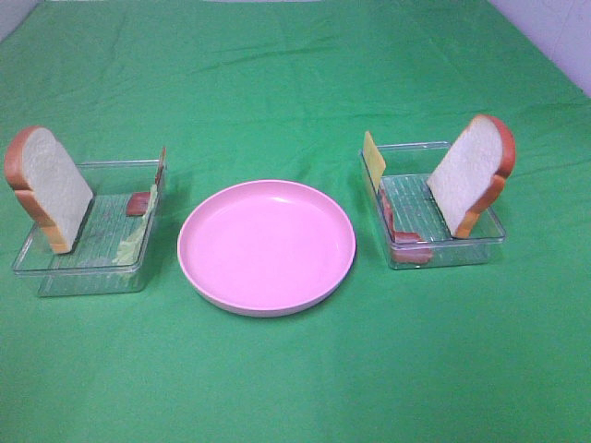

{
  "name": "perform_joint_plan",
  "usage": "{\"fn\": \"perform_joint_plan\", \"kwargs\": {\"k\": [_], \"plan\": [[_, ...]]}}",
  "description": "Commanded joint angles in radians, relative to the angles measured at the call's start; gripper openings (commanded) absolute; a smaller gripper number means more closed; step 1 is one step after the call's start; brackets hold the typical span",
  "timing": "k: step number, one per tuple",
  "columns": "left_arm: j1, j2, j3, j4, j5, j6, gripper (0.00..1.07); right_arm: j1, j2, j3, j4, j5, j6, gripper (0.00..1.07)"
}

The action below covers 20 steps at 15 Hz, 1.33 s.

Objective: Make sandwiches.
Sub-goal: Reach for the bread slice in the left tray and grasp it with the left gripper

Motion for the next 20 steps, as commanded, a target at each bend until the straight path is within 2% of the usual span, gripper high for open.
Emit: {"fn": "perform_joint_plan", "kwargs": {"k": [1,4,8,9,10,11,12,13,16,20], "plan": [[-0.004,-0.019,0.001,-0.005,-0.009,-0.002,0.76,-0.004,-0.016,0.001,0.000,-0.007,-0.012,0.83],[-0.004,-0.005,-0.012,-0.005,-0.028,-0.002,0.76,-0.004,-0.016,0.001,0.000,-0.007,-0.012,0.83],[-0.004,0.160,-0.093,-0.006,-0.155,-0.005,0.76,-0.004,-0.016,0.001,-0.001,-0.007,-0.012,0.83],[-0.004,0.250,-0.123,-0.007,-0.188,-0.022,0.76,-0.004,-0.016,0.001,-0.001,-0.007,-0.012,0.83],[-0.004,0.449,-0.202,-0.010,-0.203,-0.067,0.76,-0.004,-0.016,0.001,-0.001,-0.007,-0.012,0.83],[-0.004,0.449,-0.202,-0.010,-0.203,-0.067,0.76,-0.004,-0.016,0.001,-0.001,-0.007,-0.012,0.83],[-0.004,0.647,-0.304,-0.025,-0.190,-0.066,0.76,-0.004,-0.016,0.001,-0.001,-0.007,-0.012,0.83],[-0.004,0.752,-0.361,-0.047,-0.162,-0.066,0.76,-0.004,-0.016,0.001,-0.001,-0.007,-0.012,0.83],[-0.004,0.994,-0.486,-0.063,-0.096,-0.062,0.76,-0.004,-0.016,0.001,-0.001,-0.007,-0.012,0.83],[-0.004,1.329,-0.653,-0.062,-0.099,-0.062,0.76,-0.004,-0.016,0.001,-0.001,-0.007,-0.012,0.83]]}}
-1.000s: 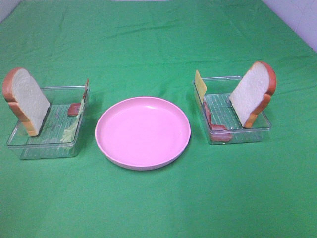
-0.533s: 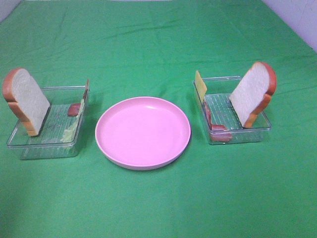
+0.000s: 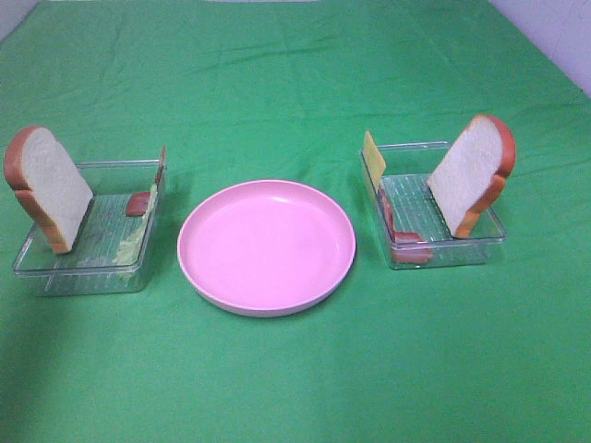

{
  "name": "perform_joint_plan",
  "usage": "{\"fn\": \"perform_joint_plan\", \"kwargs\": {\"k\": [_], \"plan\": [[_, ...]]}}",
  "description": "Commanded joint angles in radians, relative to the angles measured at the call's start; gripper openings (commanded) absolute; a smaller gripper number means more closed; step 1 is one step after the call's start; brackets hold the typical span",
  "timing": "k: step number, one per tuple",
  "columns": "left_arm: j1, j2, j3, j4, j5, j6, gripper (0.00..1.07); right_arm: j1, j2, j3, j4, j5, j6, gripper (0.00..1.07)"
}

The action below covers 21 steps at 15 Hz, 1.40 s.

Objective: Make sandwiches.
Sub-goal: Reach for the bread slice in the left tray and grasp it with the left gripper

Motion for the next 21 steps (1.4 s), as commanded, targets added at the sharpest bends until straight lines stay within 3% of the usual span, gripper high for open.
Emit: {"fn": "perform_joint_plan", "kwargs": {"k": [1,3,9,12,17,18,21], "plan": [[-0.004,0.134,-0.069,-0.003,-0.003,-0.005,0.76,-0.004,-0.016,0.001,-0.001,-0.007,-0.012,0.83],[-0.004,0.337,-0.177,-0.009,-0.007,-0.001,0.76,-0.004,-0.016,0.001,-0.001,-0.007,-0.012,0.83],[-0.009,0.592,-0.322,-0.051,-0.065,0.023,0.76,-0.004,-0.016,0.001,-0.001,-0.007,-0.012,0.83],[-0.009,0.675,-0.338,-0.118,-0.086,0.085,0.76,-0.004,-0.016,0.001,0.000,-0.007,-0.012,0.83],[-0.009,0.725,-0.338,-0.118,-0.131,0.085,0.76,-0.004,-0.016,0.001,-0.002,-0.007,-0.012,0.83],[-0.009,0.735,-0.338,-0.119,-0.131,0.085,0.74,-0.004,-0.016,0.001,-0.002,-0.007,-0.012,0.83],[-0.009,0.735,-0.338,-0.119,-0.157,0.083,0.52,-0.004,-0.016,0.001,-0.002,-0.007,-0.012,0.83]]}}
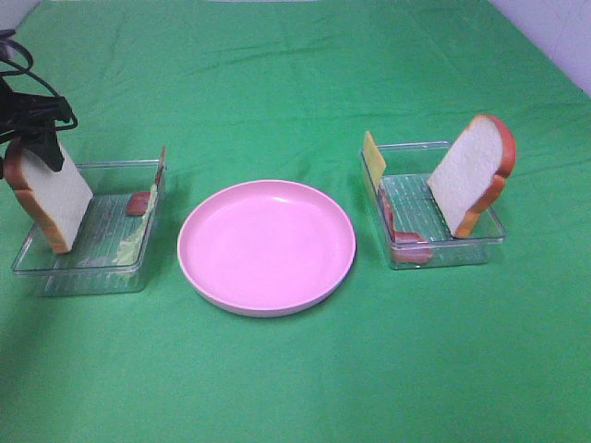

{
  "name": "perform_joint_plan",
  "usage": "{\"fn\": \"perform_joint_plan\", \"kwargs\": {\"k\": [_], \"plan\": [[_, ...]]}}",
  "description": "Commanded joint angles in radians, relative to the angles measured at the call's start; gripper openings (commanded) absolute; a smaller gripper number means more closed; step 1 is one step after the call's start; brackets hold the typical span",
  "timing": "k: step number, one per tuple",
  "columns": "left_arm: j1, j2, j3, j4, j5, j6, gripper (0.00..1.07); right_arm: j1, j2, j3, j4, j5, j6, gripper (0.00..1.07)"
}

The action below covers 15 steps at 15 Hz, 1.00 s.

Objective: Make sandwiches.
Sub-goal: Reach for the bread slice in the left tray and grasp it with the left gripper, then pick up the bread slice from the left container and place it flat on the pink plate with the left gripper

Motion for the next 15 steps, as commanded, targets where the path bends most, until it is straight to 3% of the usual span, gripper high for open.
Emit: {"fn": "perform_joint_plan", "kwargs": {"k": [1,2,3,7,9,15], "plan": [[-0.008,0.001,-0.005,-0.013,-0.036,-0.001,0.43,-0.004,-0.016,0.001,-0.002,-0.007,-0.012,0.83],[-0.008,0.001,-0.005,-0.036,-0.056,-0.001,0.25,-0.004,-0.016,0.001,-0.002,-0.007,-0.012,0.83],[-0.008,0.001,-0.005,-0.057,-0.061,-0.001,0.18,-0.004,-0.016,0.001,-0.002,-0.007,-0.012,0.83],[-0.008,-0.001,-0.005,-0.116,-0.060,-0.001,0.01,-0.004,-0.016,0.001,-0.002,-0.007,-0.012,0.83],[-0.008,-0.012,-0.005,-0.138,-0.045,0.003,0.00,-0.004,-0.016,0.001,-0.002,-0.007,-0.012,0.83],[-0.008,-0.287,-0.006,-0.152,0.016,0.002,0.00,-0.004,-0.016,0.001,-0.002,-0.007,-0.012,0.83]]}}
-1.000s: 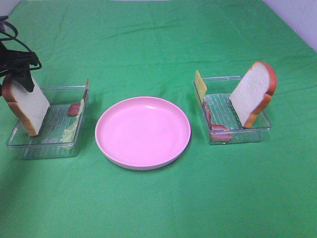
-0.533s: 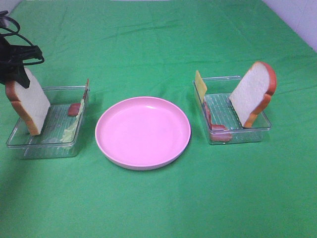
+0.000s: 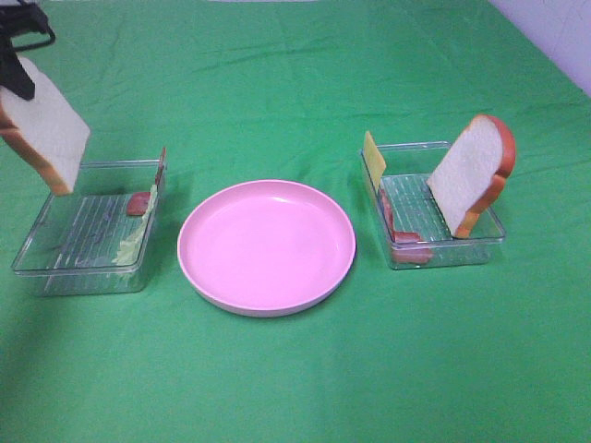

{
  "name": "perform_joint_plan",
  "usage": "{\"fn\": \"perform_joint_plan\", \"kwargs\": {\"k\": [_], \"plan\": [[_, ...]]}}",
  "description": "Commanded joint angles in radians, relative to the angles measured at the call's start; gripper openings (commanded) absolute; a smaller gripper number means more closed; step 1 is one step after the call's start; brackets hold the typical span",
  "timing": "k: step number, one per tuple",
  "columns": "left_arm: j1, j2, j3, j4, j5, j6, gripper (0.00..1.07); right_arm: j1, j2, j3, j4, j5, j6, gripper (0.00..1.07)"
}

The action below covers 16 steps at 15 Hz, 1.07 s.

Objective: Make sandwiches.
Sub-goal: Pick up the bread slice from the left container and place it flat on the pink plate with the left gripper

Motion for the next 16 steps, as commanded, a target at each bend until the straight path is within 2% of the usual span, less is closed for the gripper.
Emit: {"fn": "perform_joint_plan", "kwargs": {"k": [1,4,6,8,11,12,16], "plan": [[-0.008,-0.121,-0.006,-0.035,0.008,0.002,0.00,-0.004,-0.016,0.001,-0.002,-0.007,-0.012,0.83],[-0.008,-0.214,-0.006,-0.141,-0.004,0.023,0.00,-0.004,-0.016,0.001,-0.002,-0.007,-0.012,0.83],[-0.015,-0.225,-0.006,-0.320,0.037,0.118,0.00,-0.004,-0.016,0.001,-0.002,-0.007,-0.012,0.83],[-0.077,-0.203,-0.001,-0.414,0.039,0.198,0.00,-0.004,-0.015,0.001,-0.001,-0.007,-0.012,0.83],[-0.228,-0.116,-0.001,-0.430,0.000,0.209,0.00,-0.004,-0.015,0.001,-0.002,-0.007,-0.012,0.83],[-0.304,-0.044,-0.001,-0.430,-0.036,0.207,0.00,-0.004,-0.015,0.001,-0.001,-0.007,-0.012,0.83],[-0.431,0.128,-0.001,-0.478,-0.147,0.207,0.00,-0.004,-0.015,0.001,-0.001,-0.007,-0.012,0.83]]}}
